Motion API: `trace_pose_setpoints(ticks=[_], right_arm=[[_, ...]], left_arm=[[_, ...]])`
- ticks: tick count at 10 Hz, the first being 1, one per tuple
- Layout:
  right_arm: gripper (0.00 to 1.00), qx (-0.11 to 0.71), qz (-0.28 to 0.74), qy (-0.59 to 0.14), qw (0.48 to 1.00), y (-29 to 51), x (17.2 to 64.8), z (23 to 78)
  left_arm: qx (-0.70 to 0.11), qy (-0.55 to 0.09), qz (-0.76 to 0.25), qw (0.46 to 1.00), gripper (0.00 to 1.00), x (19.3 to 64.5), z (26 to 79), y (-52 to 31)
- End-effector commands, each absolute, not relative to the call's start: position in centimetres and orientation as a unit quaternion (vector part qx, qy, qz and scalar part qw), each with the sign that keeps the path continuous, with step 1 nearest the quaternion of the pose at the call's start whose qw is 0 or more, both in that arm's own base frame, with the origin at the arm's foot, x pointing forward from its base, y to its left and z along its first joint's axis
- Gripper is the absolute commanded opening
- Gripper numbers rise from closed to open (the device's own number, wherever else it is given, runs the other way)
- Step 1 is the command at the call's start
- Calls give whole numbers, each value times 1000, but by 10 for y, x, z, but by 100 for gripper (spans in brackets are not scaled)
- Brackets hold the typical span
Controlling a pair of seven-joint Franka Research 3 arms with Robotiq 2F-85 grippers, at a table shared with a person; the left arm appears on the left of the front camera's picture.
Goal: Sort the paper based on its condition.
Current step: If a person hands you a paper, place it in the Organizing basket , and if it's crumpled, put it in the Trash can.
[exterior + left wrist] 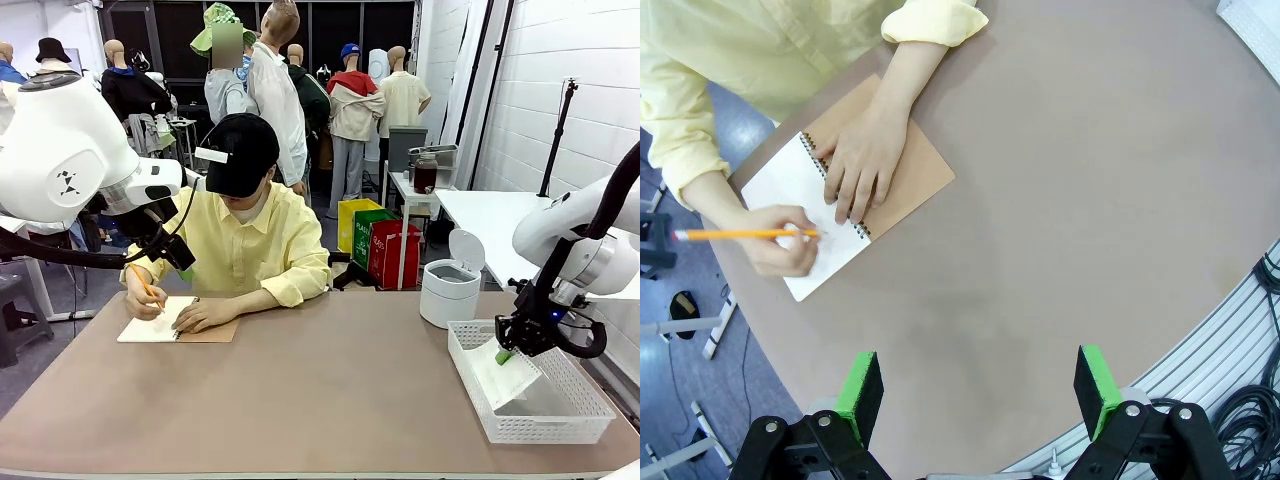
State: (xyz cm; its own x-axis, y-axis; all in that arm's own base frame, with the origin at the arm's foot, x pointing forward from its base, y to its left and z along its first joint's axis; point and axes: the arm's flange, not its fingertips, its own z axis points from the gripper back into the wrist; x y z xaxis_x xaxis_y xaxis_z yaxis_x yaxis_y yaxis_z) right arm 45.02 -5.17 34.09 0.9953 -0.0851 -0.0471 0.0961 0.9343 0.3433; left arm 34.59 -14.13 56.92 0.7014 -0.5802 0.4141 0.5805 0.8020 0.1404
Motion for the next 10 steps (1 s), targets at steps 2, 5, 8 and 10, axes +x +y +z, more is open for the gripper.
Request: trace_pose_setpoints(ticks=[2,5,8,10], right_arm=[[100,121,-77,32,989,-46,451,351],[100,91,-93,36,991,-43,450,368],[100,70,-102,41,991,-38,449,386],[100,53,-108,45,992,-38,448,395]], left_arm=[[-2,-225,-315,922,100,346,570,-140],[-2,-225,-315,922,100,346,570,-140],[-2,-225,-315,922,100,346,570,-140],[-2,-225,-315,922,100,346,570,-140]])
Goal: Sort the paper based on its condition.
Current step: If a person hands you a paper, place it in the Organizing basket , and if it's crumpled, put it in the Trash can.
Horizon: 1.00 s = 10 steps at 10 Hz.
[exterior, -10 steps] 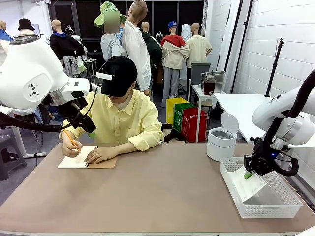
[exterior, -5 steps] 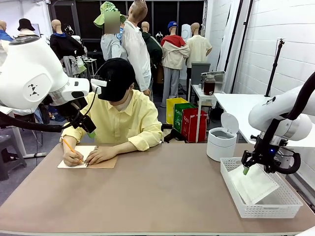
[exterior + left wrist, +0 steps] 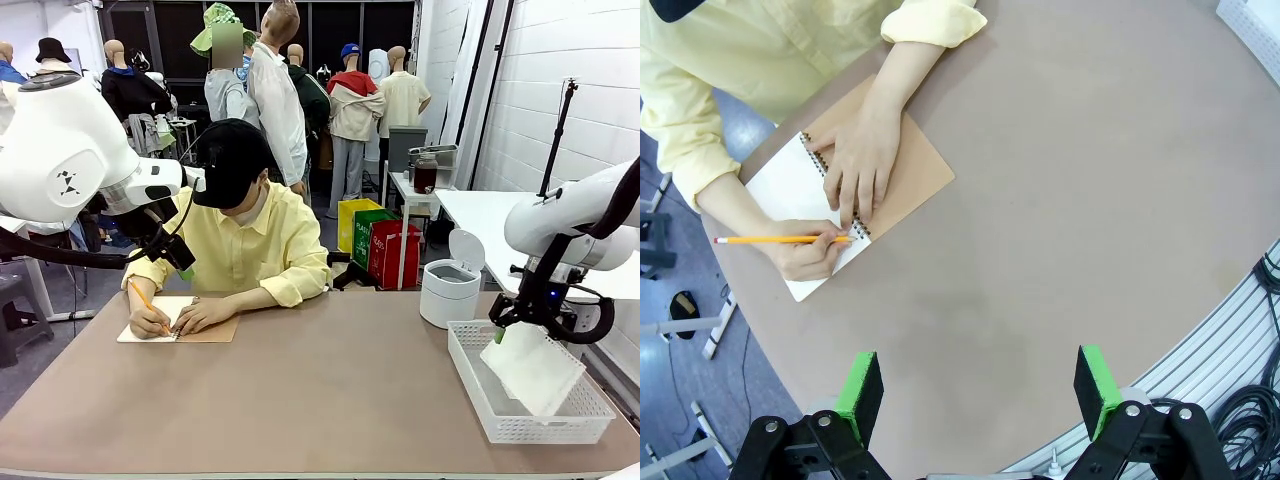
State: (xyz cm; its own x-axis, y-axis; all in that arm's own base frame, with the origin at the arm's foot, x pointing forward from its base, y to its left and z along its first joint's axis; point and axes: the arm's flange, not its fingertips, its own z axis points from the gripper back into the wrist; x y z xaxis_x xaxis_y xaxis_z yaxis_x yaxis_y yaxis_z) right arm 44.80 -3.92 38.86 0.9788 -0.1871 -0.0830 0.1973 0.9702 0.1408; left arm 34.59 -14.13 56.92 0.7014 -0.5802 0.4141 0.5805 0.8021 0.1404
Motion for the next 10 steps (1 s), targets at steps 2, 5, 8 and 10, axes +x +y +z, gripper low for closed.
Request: trace_pose_setpoints(ticks=[2,5,8,10], right_arm=[[100,39,-120,41,991,-37,444,402],[100,70,-127,25,989,-22,440,424],[100,154,-186,28,970,-19,441,426],[100,221,-181,17,958,-17,435,436]], left_arm=[[-2,-225,-315,922,100,346,570,-140],[-2,-225,-315,922,100,346,570,-140],[-2,-225,-315,922,100,346,570,-140],[-2,-225,-315,922,100,346,570,-140]])
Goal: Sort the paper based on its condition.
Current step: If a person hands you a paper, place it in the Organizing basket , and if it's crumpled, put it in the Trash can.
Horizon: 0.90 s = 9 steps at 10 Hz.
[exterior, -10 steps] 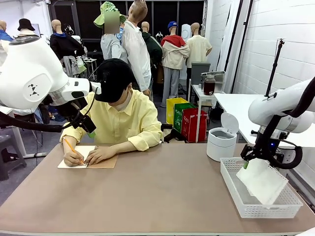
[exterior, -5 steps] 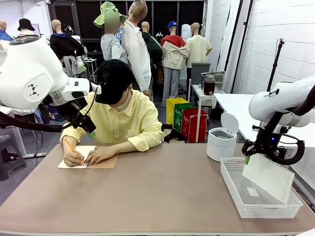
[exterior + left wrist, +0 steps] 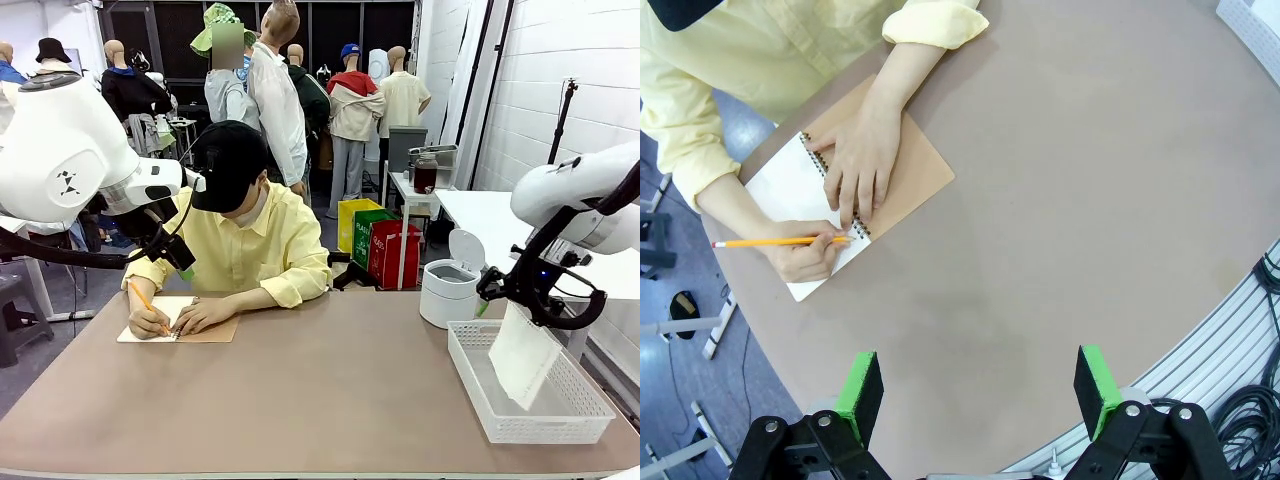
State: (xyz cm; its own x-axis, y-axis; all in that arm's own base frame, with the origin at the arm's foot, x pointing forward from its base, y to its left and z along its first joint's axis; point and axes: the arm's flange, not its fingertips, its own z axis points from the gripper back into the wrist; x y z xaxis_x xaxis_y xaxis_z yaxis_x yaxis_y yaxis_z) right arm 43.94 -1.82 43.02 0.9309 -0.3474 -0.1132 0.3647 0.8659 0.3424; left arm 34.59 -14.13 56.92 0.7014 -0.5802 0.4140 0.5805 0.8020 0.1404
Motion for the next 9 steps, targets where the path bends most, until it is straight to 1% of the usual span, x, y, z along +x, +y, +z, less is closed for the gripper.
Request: trace_pose_setpoints(ticks=[1,3,4,7,8,9], right_arm=[[100,252,-190,7,949,-17,436,439],[100,292,-211,-12,933,-24,437,440],[100,264,-206,-1,942,-23,436,431],[100,108,-180,9,978,-16,438,398],[100,42,-184,13,982,-12,439,385],[100,-8,-184,-1,983,-10,443,377]], left_arm=[[-2,-225,-315,922,100,346,570,-140],[-2,-225,-315,922,100,346,570,-140],[-2,-225,-315,922,100,346,570,-140],[-2,-225,-315,922,100,346,570,-140],[-2,-225,-315,922,100,346,570,-140],[-2,-225,-315,922,100,346,570,-140]])
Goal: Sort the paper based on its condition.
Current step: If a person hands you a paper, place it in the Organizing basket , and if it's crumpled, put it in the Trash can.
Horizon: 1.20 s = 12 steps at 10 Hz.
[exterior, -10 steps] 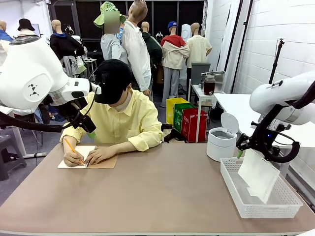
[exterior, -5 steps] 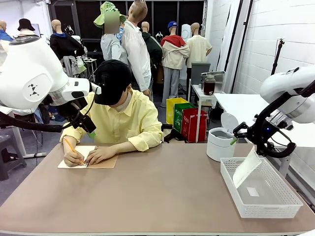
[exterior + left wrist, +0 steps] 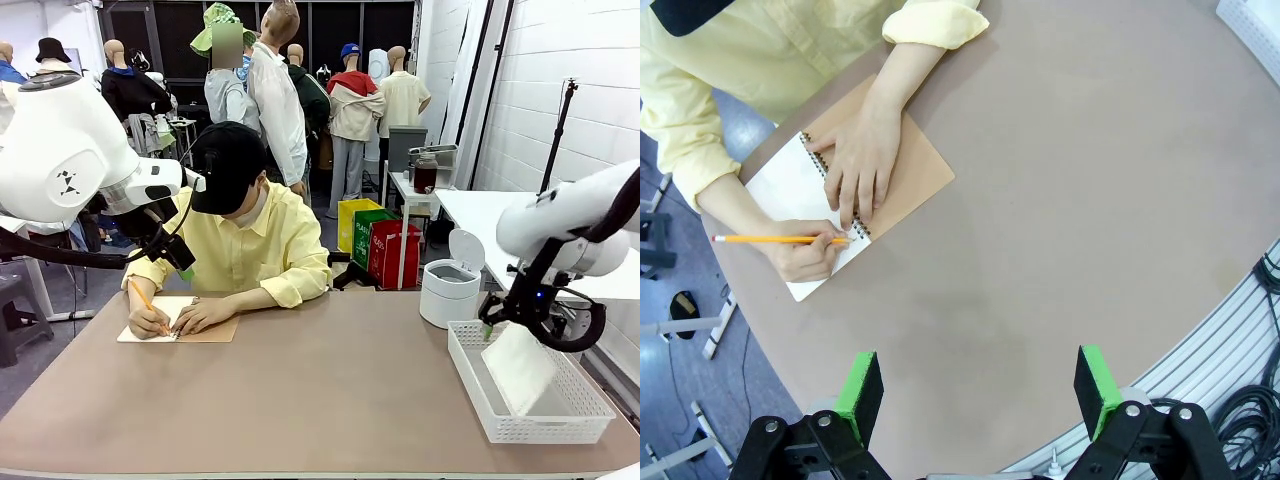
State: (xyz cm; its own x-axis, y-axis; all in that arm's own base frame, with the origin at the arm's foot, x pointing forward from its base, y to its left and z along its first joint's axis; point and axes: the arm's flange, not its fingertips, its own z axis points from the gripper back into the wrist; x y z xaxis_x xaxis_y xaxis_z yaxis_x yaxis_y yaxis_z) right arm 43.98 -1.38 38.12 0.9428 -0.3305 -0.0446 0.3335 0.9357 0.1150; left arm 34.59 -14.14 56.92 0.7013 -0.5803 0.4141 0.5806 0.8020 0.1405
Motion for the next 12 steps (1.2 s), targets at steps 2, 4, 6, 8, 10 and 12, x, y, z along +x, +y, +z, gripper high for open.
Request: trace_pose_setpoints(ticks=[2,4,6,8,10,12], right_arm=[[100,-89,-192,-1,977,-6,445,371],[100,-148,-197,-23,969,0,450,374],[100,-178,-196,-32,964,9,449,378],[100,-164,-197,-45,966,17,449,389],[100,-157,-211,-70,962,20,443,412],[100,-28,-164,-54,985,28,428,442]], left_arm=[[-2,-225,-315,922,100,346,570,-140],[-2,-225,-315,922,100,346,570,-140],[-2,-225,-315,922,100,346,570,-140],[-2,-225,-315,922,100,346,570,-140],[-2,-225,-315,922,100,346,570,-140],[-2,-225,-315,922,100,346,570,-140]])
